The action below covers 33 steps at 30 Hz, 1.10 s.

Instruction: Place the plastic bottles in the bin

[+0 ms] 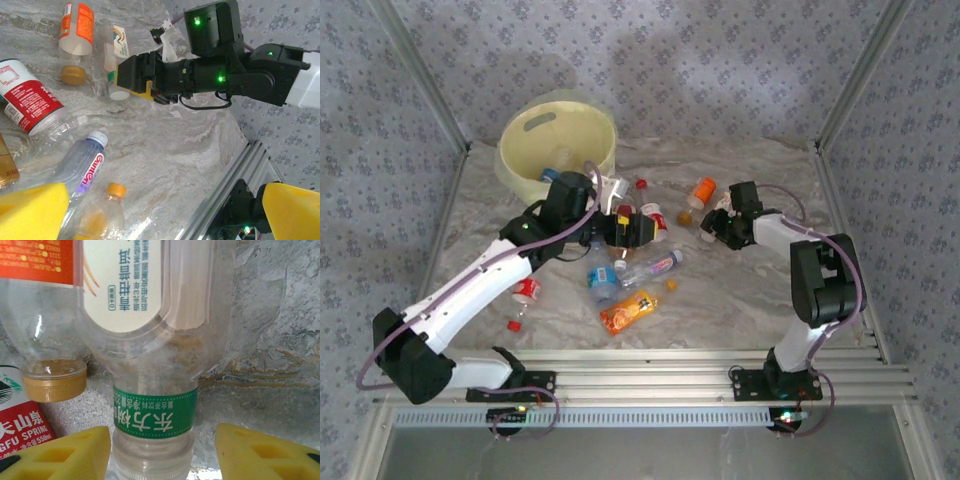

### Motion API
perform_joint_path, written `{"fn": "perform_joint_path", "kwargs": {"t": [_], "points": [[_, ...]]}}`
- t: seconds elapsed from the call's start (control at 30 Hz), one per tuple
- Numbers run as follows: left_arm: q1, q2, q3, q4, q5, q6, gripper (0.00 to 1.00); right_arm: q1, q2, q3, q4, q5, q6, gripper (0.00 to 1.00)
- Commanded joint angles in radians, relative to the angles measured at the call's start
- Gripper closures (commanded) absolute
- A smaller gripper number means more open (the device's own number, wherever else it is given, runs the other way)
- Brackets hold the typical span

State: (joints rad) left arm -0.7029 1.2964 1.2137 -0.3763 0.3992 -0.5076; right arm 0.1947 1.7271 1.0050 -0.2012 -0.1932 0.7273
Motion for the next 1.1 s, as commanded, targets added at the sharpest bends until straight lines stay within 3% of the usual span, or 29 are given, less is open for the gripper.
{"fn": "perform_joint_path", "kwargs": {"t": [0.0,0.57,0.87,1.07], "points": [[-0.005,0.025,0.066,-0.043,0.035,0.048,0.00,0.006,0.022,0.024,0.026,-0.004,0.026,0.42],[-0.004,0.044,0.033,-0.011,0.047,0.045,0.00,0.003,-0.029,-0.033,0.026,0.034,-0.029,0.60],[-0.008,0.066,0.049,-0.014,0.059,0.047,0.00,0.009,-0.168,-0.111,-0.017,0.044,-0.090,0.62],[-0.013,0.121,0.065,0.028,0.098,-0.037,0.00,0.020,-0.332,-0.191,-0.041,0.018,-0.200,0.63]]}}
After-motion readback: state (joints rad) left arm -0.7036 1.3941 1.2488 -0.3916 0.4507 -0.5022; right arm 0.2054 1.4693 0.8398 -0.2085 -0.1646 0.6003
